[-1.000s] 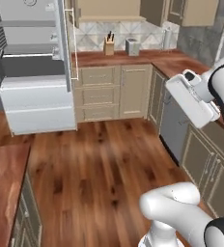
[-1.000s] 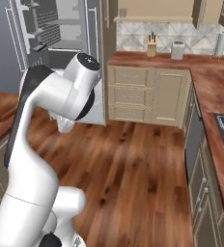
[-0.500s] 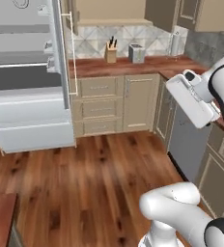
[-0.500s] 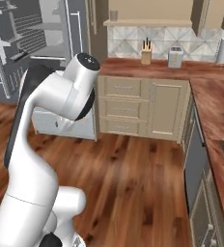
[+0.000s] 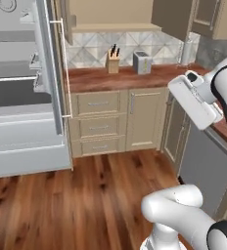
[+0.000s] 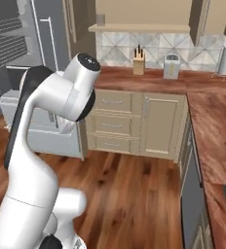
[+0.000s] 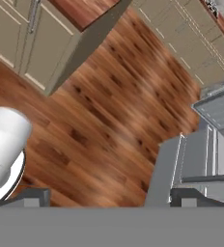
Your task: There is a bowl on the dining counter. Grab a lemon wedge from the fridge and place it in the bowl. Then get the liquor bottle and glass cup from the cabinet and place them next to the bowl.
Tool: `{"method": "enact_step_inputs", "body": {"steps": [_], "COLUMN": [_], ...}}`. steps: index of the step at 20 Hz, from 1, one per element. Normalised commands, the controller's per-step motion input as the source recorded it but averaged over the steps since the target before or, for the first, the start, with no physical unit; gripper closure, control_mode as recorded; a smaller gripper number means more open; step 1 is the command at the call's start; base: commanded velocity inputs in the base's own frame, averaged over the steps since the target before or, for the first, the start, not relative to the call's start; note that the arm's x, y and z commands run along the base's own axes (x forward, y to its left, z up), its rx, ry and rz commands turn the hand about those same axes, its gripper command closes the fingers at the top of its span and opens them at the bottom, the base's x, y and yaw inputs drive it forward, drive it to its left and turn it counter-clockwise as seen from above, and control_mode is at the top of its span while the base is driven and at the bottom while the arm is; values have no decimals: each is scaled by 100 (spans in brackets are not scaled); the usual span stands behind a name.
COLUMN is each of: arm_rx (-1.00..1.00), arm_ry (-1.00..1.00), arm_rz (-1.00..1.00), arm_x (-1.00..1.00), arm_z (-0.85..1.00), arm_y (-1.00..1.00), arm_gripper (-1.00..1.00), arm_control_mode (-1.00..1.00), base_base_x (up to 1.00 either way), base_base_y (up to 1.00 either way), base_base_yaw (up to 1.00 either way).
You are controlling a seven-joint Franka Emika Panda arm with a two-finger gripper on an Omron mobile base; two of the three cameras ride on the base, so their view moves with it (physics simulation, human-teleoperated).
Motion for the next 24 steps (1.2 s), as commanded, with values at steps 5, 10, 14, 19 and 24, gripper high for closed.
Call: {"method": "enact_step_inputs", "body": {"steps": [5,10,14,19,24], "arm_rx": [0,0,0,0,0], "arm_ry": [0,0,0,0,0], "arm_rz": [0,0,0,0,0], "arm_x": [0,0,0,0,0], "arm_z": [0,0,0,0,0], "arm_y": [0,0,0,0,0], "arm_gripper": [-100,-100,-100,-100,-100], "arm_control_mode": [100,100,100,100,100], "base_base_x": [100,100,100,100,100], "base_base_y": [-40,-32,-37,-32,-5], "base_base_yaw": [0,0,0,0,7]}}
